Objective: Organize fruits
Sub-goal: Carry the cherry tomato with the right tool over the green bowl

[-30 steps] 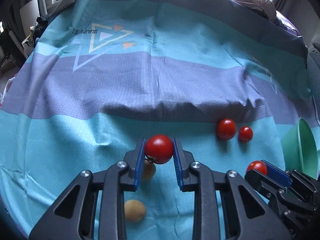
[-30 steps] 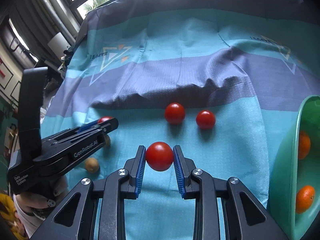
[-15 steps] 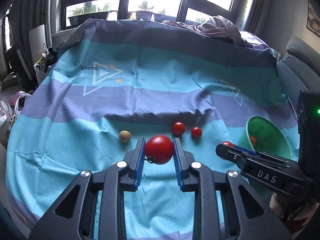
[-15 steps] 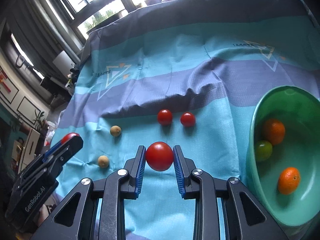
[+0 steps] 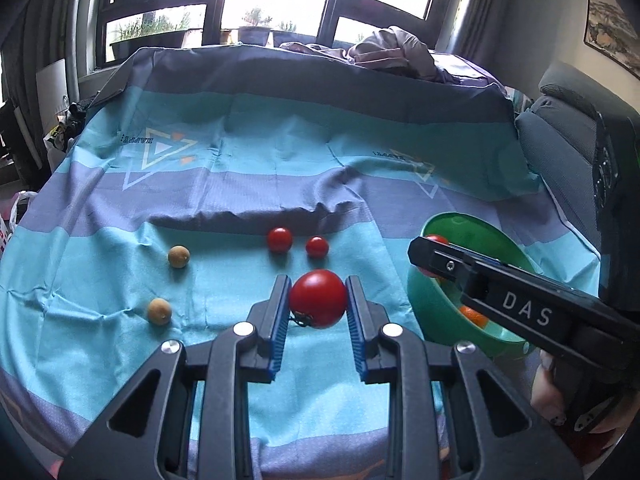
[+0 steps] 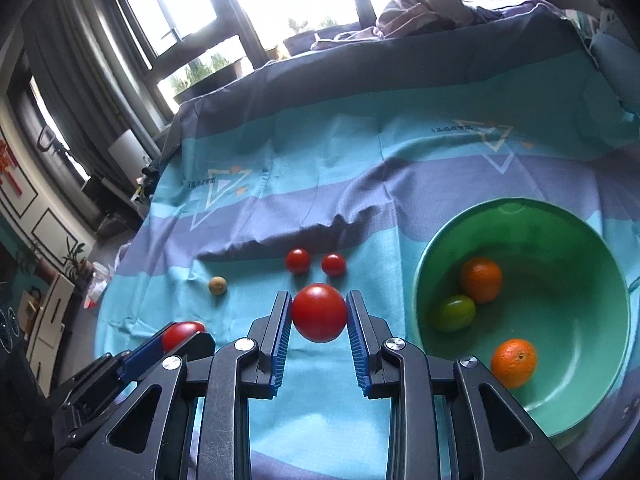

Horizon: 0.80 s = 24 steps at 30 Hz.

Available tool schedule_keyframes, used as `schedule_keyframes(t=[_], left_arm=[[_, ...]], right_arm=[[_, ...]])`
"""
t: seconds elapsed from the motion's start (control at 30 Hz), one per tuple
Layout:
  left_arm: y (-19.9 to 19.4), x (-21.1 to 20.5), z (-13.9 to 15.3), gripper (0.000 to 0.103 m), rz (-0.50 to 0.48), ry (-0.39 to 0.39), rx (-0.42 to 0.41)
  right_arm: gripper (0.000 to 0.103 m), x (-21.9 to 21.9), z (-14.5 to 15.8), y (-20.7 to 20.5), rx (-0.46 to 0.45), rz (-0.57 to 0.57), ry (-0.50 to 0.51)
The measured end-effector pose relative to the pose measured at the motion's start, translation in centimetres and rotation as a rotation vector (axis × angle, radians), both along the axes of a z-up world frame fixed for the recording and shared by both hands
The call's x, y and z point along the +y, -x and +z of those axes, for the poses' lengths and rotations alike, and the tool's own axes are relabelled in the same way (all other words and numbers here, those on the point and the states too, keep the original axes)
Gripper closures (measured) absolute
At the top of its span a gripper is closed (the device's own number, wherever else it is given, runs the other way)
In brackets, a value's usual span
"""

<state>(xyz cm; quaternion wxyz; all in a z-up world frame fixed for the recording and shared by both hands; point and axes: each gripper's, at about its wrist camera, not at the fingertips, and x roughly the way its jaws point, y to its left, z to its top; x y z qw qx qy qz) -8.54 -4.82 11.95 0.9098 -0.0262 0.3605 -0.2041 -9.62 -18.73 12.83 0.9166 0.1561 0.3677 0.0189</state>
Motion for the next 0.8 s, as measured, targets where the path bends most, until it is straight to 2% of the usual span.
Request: schedule_keyframes(t=[0.27, 0.47, 0.67, 0.8], left_arm=[[0.6, -3.0, 1.2, 0.076, -0.055, 0.018, -0.023], [0.6, -6.2, 1.8, 0.076, -0.141, 0.036, -0.017], [0.6, -10.3, 1.0, 0.076, -0.231, 0.019, 0.016], [0.2, -12.6, 0.1, 0.076, -0.28, 0.019, 0.057]], right_arm=[[0.073, -3.3, 1.9, 2.4, -0.078, -0.076, 0.0], [0.073, -6.9, 2.7, 4.4, -0.12, -0.177, 0.01], [0.073, -10.3, 2.1, 5.4, -0.093, -0.288, 0.019], [0.073, -11.8, 0.9, 5.2, -0.054, -0.318, 0.004]])
